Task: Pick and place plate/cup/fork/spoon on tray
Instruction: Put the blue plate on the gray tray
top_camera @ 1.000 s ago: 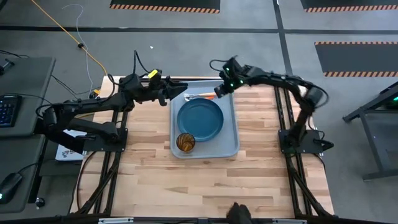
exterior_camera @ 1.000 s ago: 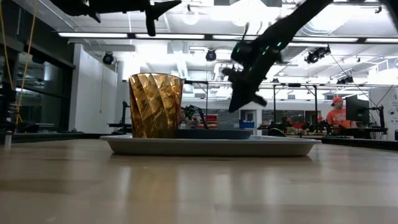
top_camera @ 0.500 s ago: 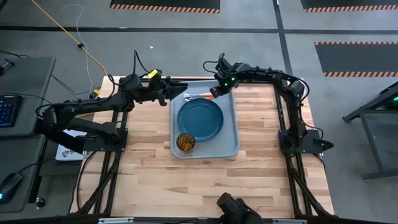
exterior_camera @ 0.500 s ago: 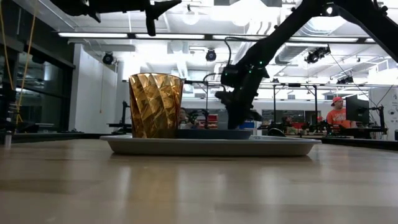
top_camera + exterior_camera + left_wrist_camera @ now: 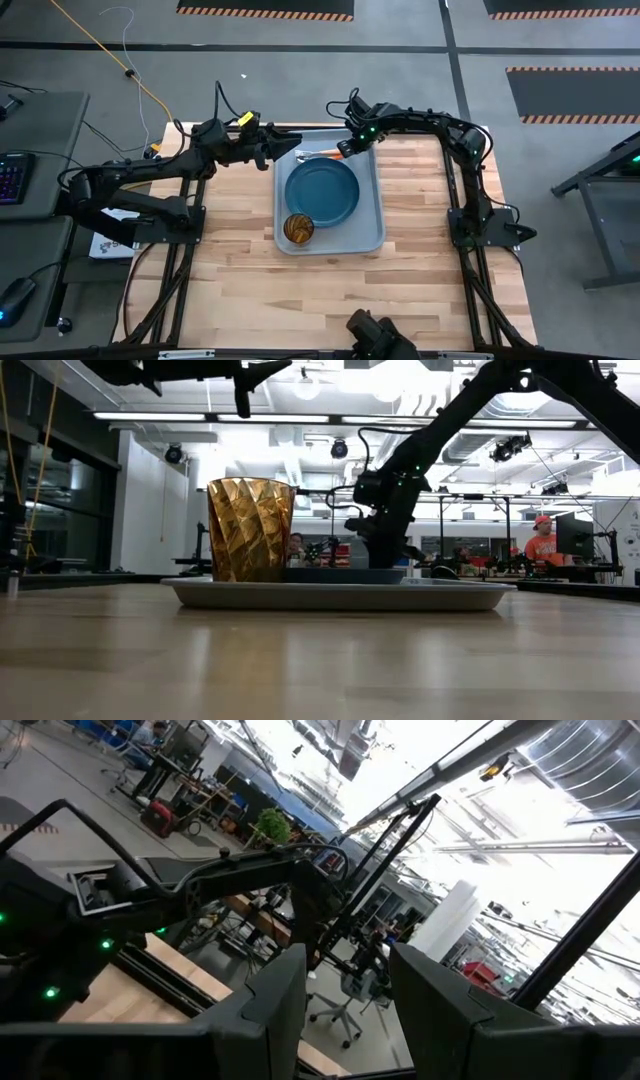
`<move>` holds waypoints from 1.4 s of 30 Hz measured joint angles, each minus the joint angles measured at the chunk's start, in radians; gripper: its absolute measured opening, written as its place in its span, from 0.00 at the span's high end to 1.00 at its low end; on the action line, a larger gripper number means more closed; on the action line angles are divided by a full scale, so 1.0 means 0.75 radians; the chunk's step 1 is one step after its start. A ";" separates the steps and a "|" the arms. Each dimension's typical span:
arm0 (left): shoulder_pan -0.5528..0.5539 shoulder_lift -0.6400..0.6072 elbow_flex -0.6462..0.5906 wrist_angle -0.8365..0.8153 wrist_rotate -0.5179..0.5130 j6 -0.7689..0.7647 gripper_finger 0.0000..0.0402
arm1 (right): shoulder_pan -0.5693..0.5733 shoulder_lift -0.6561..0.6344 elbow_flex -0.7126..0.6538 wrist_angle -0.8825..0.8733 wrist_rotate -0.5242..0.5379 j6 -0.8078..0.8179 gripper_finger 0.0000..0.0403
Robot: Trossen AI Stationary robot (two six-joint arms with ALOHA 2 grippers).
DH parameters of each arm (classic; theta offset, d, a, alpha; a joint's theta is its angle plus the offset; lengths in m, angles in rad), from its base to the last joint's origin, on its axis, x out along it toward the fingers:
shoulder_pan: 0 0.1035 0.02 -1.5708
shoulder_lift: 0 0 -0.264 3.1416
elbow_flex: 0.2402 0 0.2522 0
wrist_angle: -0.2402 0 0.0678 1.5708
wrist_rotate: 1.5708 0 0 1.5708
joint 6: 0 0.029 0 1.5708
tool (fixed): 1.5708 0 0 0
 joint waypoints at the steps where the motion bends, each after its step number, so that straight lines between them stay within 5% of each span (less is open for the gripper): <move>1: 0.000 0.000 0.000 0.000 0.000 0.001 0.66 | 0.000 0.000 0.000 0.014 0.000 0.012 1.00; 14: 0.003 0.000 0.000 0.001 0.001 -0.017 0.66 | -0.020 -0.023 -0.001 0.124 0.000 0.119 1.00; 21: 0.062 -0.083 0.005 -0.030 -0.062 -0.021 0.66 | -0.040 -0.133 0.086 0.090 -0.121 0.113 1.00; 26: 0.210 -0.089 0.123 -0.602 -0.093 -0.091 0.70 | 0.024 -0.139 0.241 -0.115 -0.129 -0.046 1.00; 32: 0.368 0.061 0.357 -1.249 -0.024 0.234 0.86 | 0.034 -0.248 0.338 -0.444 -0.001 -0.237 1.00; 35: 0.395 0.161 0.345 -1.313 -0.024 0.299 0.98 | 0.029 -0.372 0.278 -0.535 0.042 -0.269 1.00; 38: 0.393 0.285 0.257 -1.319 -0.023 0.279 0.99 | 0.029 -0.558 0.128 -0.544 0.069 -0.241 1.00; 42: 0.373 0.424 0.129 -1.041 0.068 0.139 1.00 | 0.057 -0.859 -0.185 -0.440 0.102 -0.071 1.00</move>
